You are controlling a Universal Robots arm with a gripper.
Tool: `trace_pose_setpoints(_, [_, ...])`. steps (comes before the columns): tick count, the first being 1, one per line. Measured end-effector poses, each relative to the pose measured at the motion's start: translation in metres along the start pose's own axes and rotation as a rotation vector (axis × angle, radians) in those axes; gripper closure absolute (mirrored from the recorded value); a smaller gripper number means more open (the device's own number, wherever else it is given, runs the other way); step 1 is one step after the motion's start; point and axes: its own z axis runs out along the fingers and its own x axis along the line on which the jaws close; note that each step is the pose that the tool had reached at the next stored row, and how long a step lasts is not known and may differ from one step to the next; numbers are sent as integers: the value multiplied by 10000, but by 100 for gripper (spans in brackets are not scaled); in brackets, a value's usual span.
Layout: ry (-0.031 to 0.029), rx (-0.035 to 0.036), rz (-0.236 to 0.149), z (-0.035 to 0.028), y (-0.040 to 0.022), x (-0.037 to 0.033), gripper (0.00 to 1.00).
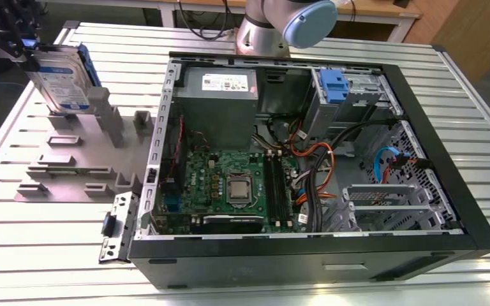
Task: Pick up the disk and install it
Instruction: 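Pick up the disk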
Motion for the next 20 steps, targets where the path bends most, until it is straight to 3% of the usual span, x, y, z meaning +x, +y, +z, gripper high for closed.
trace_pose_setpoints(20, [-1,1,0,-51,0,-1,64])
